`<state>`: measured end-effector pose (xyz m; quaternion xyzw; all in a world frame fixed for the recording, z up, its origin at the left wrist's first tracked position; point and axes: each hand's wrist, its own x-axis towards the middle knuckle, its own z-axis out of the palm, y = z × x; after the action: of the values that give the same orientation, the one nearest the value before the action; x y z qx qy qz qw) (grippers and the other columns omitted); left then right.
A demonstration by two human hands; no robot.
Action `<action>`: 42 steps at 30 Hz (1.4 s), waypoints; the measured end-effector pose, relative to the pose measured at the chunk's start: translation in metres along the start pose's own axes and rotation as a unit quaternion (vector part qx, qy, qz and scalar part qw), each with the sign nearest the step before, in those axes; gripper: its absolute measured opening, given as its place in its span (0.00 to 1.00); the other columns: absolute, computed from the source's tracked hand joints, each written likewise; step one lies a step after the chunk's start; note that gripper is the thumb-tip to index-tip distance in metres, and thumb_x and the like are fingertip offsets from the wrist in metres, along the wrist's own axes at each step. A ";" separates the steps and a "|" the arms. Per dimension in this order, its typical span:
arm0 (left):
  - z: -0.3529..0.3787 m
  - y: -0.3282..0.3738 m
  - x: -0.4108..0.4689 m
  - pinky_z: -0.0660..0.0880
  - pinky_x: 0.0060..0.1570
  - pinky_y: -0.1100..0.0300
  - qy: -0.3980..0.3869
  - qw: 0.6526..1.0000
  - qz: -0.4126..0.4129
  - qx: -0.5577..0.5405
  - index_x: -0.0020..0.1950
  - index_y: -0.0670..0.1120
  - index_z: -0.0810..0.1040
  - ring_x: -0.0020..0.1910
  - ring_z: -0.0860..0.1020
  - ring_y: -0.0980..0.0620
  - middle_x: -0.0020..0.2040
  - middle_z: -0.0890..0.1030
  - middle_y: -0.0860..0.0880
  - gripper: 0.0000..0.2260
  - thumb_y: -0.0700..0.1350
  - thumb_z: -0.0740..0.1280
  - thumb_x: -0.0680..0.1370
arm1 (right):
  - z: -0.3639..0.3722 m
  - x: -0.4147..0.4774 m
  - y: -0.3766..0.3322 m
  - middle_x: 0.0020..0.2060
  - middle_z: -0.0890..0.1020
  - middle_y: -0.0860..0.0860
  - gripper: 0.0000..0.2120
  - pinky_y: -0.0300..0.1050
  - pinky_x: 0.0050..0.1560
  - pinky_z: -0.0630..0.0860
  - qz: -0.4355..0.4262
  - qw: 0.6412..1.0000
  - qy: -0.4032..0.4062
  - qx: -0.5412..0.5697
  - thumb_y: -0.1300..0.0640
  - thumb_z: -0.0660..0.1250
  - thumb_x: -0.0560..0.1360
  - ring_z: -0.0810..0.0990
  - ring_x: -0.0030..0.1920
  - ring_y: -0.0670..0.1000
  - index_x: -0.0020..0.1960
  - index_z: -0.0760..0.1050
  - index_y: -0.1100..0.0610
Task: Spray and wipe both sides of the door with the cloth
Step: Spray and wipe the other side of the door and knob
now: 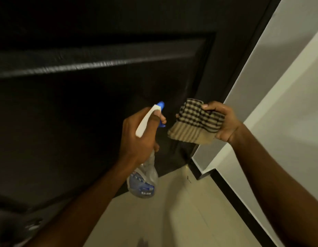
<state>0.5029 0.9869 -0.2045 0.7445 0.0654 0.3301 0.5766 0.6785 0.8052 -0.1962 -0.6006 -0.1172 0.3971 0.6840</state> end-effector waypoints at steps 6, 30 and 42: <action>-0.042 0.147 0.021 0.76 0.25 0.61 0.043 0.997 -0.055 0.034 0.48 0.46 0.80 0.28 0.79 0.52 0.36 0.81 0.54 0.21 0.61 0.58 0.77 | 0.101 -0.094 -0.102 0.42 0.85 0.54 0.14 0.50 0.54 0.76 -0.022 0.991 0.064 0.118 0.48 0.65 0.70 0.83 0.43 0.52 0.42 0.85 0.55; -0.301 0.529 -0.023 0.77 0.24 0.54 0.257 0.954 -0.124 0.098 0.42 0.49 0.83 0.26 0.78 0.47 0.36 0.83 0.49 0.14 0.53 0.61 0.79 | 0.420 -0.272 -0.298 0.65 0.81 0.54 0.27 0.53 0.65 0.74 -0.119 0.987 -0.006 0.108 0.44 0.63 0.77 0.79 0.66 0.54 0.73 0.72 0.52; -0.436 0.467 -0.042 0.78 0.31 0.58 0.268 0.928 -0.191 0.172 0.41 0.38 0.80 0.29 0.79 0.46 0.36 0.81 0.38 0.21 0.53 0.60 0.83 | 0.539 -0.211 -0.257 0.66 0.79 0.48 0.17 0.60 0.72 0.69 -0.163 0.986 -0.017 0.031 0.49 0.58 0.84 0.76 0.67 0.50 0.71 0.73 0.45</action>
<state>0.0907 1.1700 0.2506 0.6896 0.4143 0.3847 0.4526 0.2998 1.0627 0.2410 -0.5454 -0.2129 0.2935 0.7557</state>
